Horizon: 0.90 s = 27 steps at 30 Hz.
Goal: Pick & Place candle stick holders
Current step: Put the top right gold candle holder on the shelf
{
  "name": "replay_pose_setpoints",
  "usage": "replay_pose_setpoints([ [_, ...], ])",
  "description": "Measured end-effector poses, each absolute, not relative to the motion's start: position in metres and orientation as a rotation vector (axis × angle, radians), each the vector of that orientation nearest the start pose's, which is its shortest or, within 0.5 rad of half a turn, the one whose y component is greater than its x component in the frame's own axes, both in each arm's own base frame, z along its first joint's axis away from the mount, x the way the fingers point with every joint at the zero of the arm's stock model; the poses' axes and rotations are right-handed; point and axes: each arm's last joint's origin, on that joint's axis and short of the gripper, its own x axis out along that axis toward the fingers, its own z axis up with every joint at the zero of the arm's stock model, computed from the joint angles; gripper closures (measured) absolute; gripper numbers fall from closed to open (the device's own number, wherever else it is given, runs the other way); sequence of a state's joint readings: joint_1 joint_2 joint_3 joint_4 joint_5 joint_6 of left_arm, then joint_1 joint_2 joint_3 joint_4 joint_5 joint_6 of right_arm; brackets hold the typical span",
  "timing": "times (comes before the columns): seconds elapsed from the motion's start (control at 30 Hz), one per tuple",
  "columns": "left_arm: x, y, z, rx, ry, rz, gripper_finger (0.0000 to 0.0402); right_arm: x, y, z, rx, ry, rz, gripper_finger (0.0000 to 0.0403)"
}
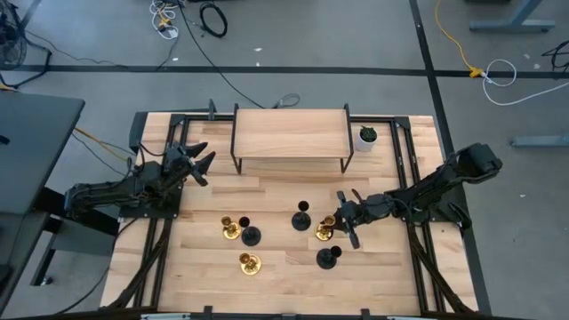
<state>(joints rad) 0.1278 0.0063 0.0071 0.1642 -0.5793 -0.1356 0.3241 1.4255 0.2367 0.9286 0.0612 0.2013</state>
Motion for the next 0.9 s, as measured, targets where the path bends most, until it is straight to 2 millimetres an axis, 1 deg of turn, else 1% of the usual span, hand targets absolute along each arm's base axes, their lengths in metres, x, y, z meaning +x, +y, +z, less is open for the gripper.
replay_pose_setpoints([
  [0.23,0.089,0.027,0.180,-0.167,-0.212,0.693,0.0157,0.206,0.066,0.153,0.162,0.217,0.233,0.0381],
  [0.43,0.089,0.027,0.180,-0.167,-0.212,0.693,0.0157,0.200,0.053,0.170,0.173,0.181,0.186,0.0381],
  [0.53,0.089,0.027,0.180,-0.167,-0.212,0.693,0.0157,0.201,0.047,0.180,0.169,0.216,0.150,0.0381],
  [0.63,0.089,0.027,0.180,-0.167,-0.212,0.693,0.0157,0.205,0.041,0.196,0.143,0.285,0.113,0.0381],
  [0.73,0.089,0.027,0.180,-0.167,-0.212,0.693,0.0157,0.211,0.037,0.217,0.085,0.347,0.067,0.0381],
  [0.83,0.089,0.027,0.180,-0.167,-0.212,0.693,0.0157,0.216,0.033,0.240,0.021,0.356,0.054,0.0381],
  [0.9,0.089,0.027,0.180,-0.168,-0.212,0.694,0.0157,0.218,0.031,0.254,-0.011,0.333,0.053,0.0381],
])
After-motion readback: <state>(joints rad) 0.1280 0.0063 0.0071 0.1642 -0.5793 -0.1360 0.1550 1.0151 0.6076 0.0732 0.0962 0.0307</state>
